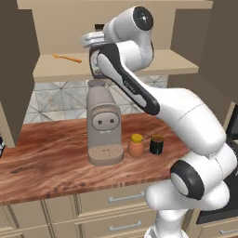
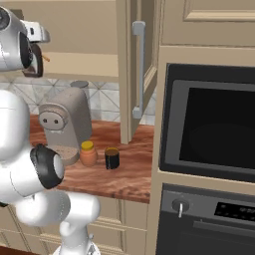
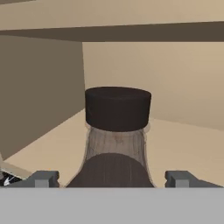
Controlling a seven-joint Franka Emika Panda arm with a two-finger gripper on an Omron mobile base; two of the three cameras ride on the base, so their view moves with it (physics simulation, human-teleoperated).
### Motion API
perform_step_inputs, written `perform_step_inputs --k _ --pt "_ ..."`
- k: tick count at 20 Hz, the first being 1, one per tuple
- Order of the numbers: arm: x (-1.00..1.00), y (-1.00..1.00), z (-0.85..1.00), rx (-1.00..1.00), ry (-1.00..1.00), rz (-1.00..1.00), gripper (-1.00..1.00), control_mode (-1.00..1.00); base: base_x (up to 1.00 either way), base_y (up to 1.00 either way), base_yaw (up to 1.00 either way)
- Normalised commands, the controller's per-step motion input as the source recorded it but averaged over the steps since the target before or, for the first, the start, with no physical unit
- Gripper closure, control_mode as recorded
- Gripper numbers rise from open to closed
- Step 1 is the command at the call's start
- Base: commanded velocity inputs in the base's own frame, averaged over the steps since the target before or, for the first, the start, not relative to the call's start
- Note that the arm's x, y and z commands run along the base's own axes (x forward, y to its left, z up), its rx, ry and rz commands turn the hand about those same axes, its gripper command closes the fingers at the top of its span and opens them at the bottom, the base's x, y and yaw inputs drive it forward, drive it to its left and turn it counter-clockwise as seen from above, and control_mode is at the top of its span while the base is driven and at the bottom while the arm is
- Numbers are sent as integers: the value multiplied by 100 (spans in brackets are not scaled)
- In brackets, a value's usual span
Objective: Pick the syrup bottle and honey bottle from the cabinet and place them next to the mug.
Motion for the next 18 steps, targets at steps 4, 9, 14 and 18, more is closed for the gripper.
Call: perform_step_inputs --k 4,9,14,18 --pt "-81 -13 -5 0 0 0 100 -100 0 0 0" --pt "-61 -22 -16 0 0 -6 100 -100 0 0 0" --pt "-55 -23 -26 0 0 -13 100 -100 0 0 0" --pt "-47 -28 -27 0 0 -21 100 -100 0 0 0"
